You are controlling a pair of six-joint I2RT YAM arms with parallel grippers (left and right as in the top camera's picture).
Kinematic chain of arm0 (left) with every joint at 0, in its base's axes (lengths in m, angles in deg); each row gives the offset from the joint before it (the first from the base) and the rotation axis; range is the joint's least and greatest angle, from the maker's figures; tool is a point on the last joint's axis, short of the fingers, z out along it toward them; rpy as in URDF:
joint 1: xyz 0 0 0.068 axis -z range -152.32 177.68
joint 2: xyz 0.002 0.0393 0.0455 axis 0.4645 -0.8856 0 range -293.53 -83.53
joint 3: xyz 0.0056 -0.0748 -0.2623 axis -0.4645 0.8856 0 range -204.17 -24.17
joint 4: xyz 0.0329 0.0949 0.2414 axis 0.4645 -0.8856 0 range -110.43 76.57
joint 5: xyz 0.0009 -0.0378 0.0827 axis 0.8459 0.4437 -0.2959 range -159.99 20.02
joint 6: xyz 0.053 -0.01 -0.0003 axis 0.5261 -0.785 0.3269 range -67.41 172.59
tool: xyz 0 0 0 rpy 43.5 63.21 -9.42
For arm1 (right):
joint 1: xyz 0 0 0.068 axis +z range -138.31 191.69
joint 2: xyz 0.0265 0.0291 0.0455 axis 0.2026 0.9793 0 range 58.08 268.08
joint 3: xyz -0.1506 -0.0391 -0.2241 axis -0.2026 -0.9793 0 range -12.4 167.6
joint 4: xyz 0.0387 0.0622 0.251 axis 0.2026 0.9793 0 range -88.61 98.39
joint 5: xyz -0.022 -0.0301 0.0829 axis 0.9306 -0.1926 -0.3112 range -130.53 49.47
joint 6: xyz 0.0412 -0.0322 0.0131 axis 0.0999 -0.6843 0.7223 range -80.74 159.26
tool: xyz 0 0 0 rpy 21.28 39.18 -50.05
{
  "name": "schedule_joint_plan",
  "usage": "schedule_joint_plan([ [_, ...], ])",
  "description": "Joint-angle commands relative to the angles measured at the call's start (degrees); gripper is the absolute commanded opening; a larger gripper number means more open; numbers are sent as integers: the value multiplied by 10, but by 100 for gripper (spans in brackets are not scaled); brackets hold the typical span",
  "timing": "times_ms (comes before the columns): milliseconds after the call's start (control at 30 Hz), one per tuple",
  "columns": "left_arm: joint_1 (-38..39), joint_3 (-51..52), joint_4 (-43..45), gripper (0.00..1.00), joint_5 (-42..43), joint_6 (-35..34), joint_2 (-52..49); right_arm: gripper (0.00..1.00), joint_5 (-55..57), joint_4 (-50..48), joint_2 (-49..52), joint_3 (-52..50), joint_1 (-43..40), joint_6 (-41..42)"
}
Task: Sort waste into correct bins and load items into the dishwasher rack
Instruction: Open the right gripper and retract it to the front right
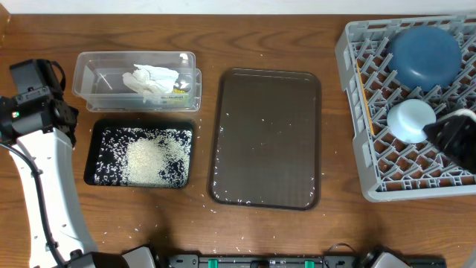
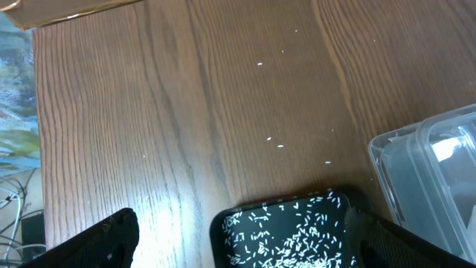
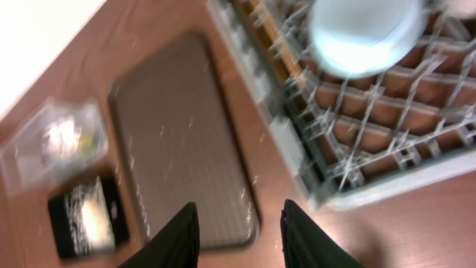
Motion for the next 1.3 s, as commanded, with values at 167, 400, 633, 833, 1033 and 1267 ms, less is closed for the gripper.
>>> schedule_joint_plan([
  [167,-2,-2,-2,91,-3,8,-2,99,-25,60,-200,-32,61,-58],
  [400,-2,-2,-2,91,-3,8,-2,99,-25,61,-338,-36,61,-6],
  [633,-2,-2,-2,91,-3,8,-2,99,17,106,-393,-35,61,-24],
  [833,-2,-2,-2,91,-3,8,-2,99,29,85,-395,-37,118,-74],
  [1033,-2,-2,-2,91,-3,8,-2,99,16,5,-395,-64,189,-71],
  [1267,-2,-2,-2,91,-3,8,-2,99,21,-149,-426,-172,289,-71],
])
